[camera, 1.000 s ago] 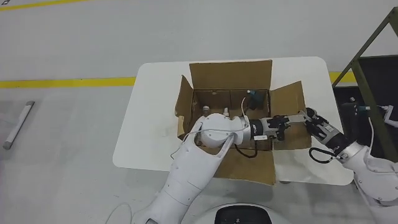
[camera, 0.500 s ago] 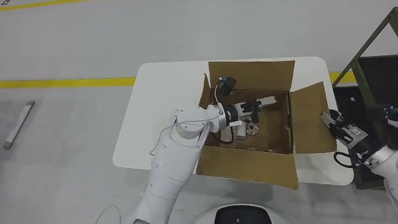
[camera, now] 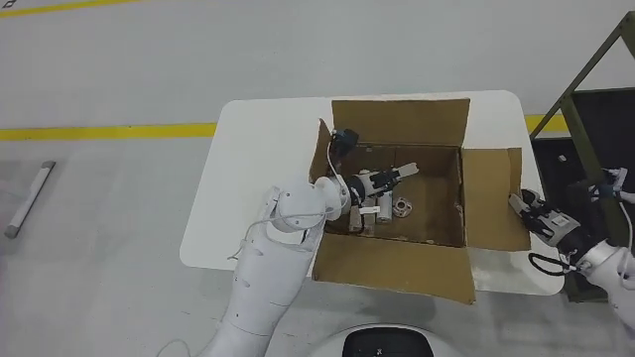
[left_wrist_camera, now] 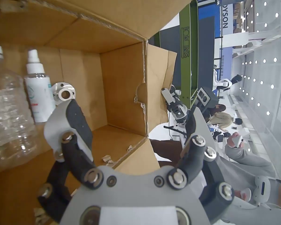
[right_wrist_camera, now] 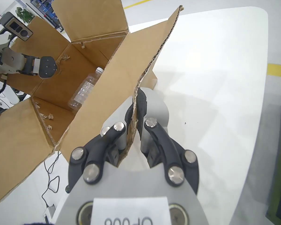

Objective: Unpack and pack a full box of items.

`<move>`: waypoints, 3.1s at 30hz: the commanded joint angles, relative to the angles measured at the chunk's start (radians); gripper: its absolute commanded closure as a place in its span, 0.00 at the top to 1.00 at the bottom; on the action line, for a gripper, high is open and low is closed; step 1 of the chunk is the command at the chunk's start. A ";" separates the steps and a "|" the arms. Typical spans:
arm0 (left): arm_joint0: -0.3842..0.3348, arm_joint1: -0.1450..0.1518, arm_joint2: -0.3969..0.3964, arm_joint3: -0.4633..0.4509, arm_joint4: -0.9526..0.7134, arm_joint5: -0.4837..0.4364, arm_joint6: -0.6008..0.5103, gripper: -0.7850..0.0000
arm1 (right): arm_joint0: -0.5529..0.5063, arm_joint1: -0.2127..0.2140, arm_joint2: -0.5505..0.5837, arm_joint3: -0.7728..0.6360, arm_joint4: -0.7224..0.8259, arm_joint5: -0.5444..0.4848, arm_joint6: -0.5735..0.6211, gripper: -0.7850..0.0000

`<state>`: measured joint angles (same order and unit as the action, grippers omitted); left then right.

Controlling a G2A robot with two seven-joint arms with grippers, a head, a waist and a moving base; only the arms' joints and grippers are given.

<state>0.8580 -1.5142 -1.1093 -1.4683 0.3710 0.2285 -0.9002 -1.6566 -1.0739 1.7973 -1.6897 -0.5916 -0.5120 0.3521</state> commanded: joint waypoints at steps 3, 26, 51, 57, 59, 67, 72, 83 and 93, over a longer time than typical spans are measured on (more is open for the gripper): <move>-0.011 0.012 -0.019 -0.015 0.061 0.000 0.002 1.00 | 0.004 -0.001 -0.010 0.018 -0.026 0.004 -0.029 0.00; -0.008 0.076 -0.073 -0.045 0.522 -0.044 0.004 1.00 | 0.033 -0.002 -0.060 0.079 -0.115 0.011 -0.093 0.00; -0.030 0.037 0.048 -0.069 0.235 -0.041 0.108 1.00 | -0.019 -0.008 0.096 -0.078 -0.225 0.146 -0.433 1.00; -0.024 0.036 0.123 -0.056 0.298 -0.037 0.032 1.00 | -0.061 -0.008 0.145 -0.203 -0.297 0.164 -0.420 0.39; -0.027 0.037 0.140 -0.048 0.317 -0.044 0.005 1.00 | -0.068 -0.007 0.150 -0.234 -0.315 0.160 -0.401 0.22; -0.043 0.041 0.215 0.007 0.518 -0.044 -0.043 1.00 | -0.089 -0.004 0.097 -0.310 -0.494 0.086 -0.367 0.00; -0.043 0.041 0.215 0.007 0.518 -0.044 -0.043 1.00 | -0.101 -0.007 0.057 -0.304 -0.538 0.078 -0.393 0.00; -0.047 0.040 0.231 0.017 0.559 -0.071 -0.002 1.00 | -0.124 -0.010 0.033 -0.316 -0.577 0.057 -0.398 0.00; -0.176 -0.014 0.356 0.214 0.624 0.023 -0.066 1.00 | -0.158 -0.012 0.063 -0.335 -0.566 0.051 -0.391 0.00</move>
<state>0.6908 -1.5206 -0.7653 -1.2699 1.0028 0.2458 -0.9671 -1.8115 -1.0855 1.8577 -2.0230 -1.1601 -0.4616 -0.0397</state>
